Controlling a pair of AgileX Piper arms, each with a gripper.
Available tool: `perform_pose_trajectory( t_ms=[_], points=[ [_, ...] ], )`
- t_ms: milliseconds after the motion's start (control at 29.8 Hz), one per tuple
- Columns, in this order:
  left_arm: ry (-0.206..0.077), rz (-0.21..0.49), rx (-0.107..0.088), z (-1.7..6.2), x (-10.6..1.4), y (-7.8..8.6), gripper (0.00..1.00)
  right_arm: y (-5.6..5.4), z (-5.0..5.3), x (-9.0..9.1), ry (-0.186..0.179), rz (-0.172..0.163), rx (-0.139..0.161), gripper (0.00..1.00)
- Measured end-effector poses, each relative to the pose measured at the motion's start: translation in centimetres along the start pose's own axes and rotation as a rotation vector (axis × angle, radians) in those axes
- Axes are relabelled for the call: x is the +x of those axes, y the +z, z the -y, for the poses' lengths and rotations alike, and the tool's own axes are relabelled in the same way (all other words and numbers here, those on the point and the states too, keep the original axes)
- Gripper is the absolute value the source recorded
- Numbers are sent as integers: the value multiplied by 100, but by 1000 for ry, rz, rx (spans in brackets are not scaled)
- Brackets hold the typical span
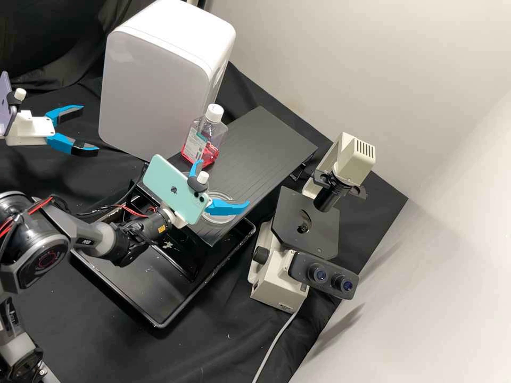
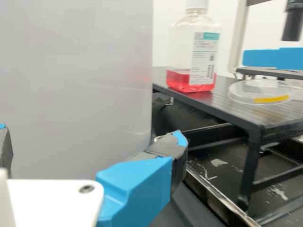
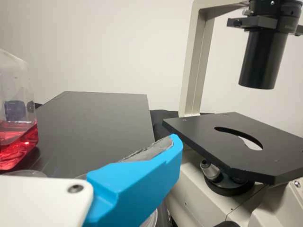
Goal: Place the lid on the petri dish
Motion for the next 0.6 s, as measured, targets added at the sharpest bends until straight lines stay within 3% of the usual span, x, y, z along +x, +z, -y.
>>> perform_pose_trajectory(
  t_ms=[134,436,603],
  points=[
    [-6,33,14,-5,-45,33,100,0,0,0,0,0,0,100],
    [-44,93,29,63,-168,134,100,0,0,0,0,0,0,100],
    [-51,121,33,76,-224,188,100,0,0,0,0,0,0,100]
  ],
)
